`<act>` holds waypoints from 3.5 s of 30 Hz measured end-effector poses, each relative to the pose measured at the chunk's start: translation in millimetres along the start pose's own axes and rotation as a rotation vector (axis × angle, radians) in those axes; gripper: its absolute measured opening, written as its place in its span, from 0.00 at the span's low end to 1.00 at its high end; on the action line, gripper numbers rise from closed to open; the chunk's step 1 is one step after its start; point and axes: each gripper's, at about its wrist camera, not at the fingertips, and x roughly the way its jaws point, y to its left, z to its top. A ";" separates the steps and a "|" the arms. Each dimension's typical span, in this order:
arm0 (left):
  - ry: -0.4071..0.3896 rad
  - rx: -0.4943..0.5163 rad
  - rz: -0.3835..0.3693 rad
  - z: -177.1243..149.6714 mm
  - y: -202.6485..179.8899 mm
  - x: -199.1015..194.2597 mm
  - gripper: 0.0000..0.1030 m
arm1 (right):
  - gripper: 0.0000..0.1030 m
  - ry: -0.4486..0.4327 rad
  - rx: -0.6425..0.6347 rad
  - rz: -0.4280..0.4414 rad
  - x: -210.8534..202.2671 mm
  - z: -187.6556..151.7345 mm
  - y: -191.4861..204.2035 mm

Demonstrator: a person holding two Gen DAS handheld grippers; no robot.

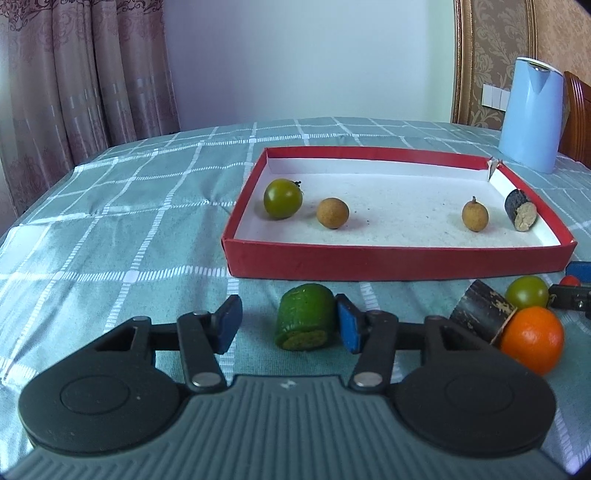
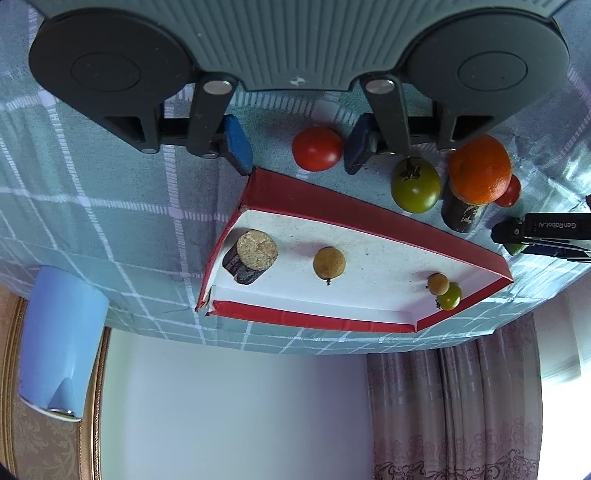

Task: Organize fruits
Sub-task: 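Grasp the cucumber chunk with the left gripper while the right gripper grasps the red tomato, then carry the cucumber chunk and red tomato into the red tray and open both grippers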

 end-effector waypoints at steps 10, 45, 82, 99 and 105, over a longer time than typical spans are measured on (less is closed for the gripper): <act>0.004 -0.018 0.000 0.0 2.6 1.0 0.55 | 0.44 -0.005 -0.025 -0.006 -0.4 -0.1 3.9; -0.015 0.029 -0.046 -1.6 -4.2 -3.1 0.28 | 0.26 -0.036 0.036 0.003 -8.7 -1.7 -1.3; -0.094 -0.004 -0.069 43.4 -30.9 -3.5 0.28 | 0.26 -0.128 -0.034 -0.016 0.3 57.6 12.4; -0.032 -0.005 -0.001 66.8 -45.0 52.3 0.28 | 0.26 -0.012 -0.072 0.004 78.7 94.7 46.0; -0.027 -0.020 0.052 71.0 -42.4 63.6 0.28 | 0.26 -0.009 -0.096 0.001 92.6 98.3 57.3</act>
